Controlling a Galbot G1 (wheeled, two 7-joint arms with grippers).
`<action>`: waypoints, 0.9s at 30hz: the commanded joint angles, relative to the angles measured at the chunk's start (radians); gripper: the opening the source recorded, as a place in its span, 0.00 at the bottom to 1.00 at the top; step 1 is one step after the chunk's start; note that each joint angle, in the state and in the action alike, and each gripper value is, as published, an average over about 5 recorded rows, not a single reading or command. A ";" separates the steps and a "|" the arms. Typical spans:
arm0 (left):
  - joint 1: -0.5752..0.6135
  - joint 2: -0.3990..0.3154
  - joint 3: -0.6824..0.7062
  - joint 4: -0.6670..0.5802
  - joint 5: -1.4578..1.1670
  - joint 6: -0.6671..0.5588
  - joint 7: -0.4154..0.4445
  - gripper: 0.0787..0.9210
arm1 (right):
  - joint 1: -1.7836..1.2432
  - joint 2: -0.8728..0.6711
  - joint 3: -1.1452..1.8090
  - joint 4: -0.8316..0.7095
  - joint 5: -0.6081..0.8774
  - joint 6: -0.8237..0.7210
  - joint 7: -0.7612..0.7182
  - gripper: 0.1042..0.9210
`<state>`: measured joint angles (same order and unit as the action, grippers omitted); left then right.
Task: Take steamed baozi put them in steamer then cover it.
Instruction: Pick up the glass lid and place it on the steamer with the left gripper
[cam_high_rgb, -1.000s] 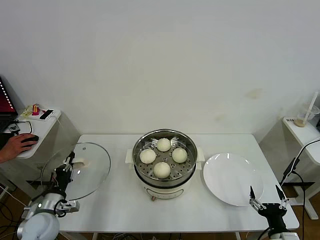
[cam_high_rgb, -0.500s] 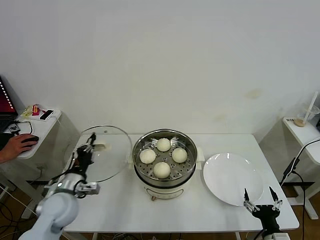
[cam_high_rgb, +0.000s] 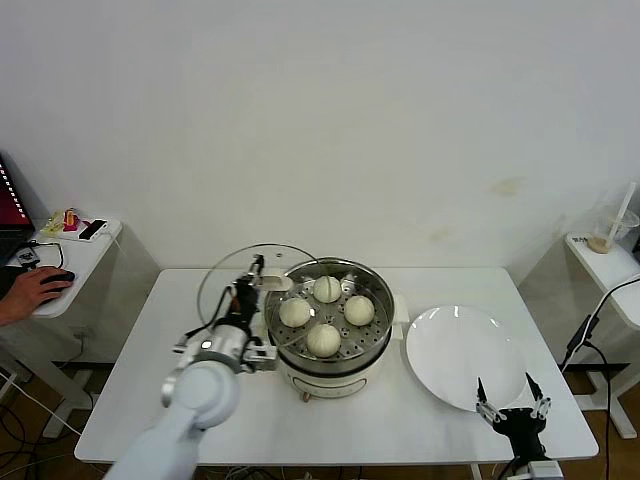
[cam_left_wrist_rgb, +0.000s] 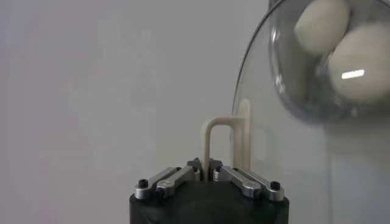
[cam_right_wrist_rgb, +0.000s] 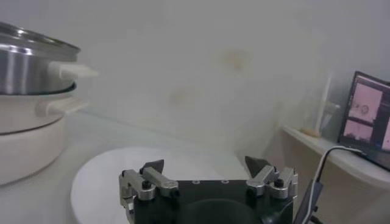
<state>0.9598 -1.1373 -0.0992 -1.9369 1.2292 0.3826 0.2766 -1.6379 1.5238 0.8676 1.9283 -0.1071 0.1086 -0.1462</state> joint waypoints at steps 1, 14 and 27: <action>-0.078 -0.234 0.121 0.026 0.226 0.063 0.138 0.07 | 0.013 0.002 -0.029 -0.029 -0.038 0.001 0.000 0.88; -0.068 -0.337 0.139 0.097 0.296 0.073 0.138 0.07 | 0.015 0.009 -0.045 -0.044 -0.053 0.006 0.002 0.88; -0.042 -0.386 0.134 0.164 0.350 0.061 0.117 0.07 | 0.010 0.007 -0.045 -0.045 -0.047 0.014 0.009 0.88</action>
<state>0.9128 -1.4704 0.0262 -1.8143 1.5300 0.4432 0.3892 -1.6273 1.5326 0.8223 1.8842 -0.1539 0.1204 -0.1398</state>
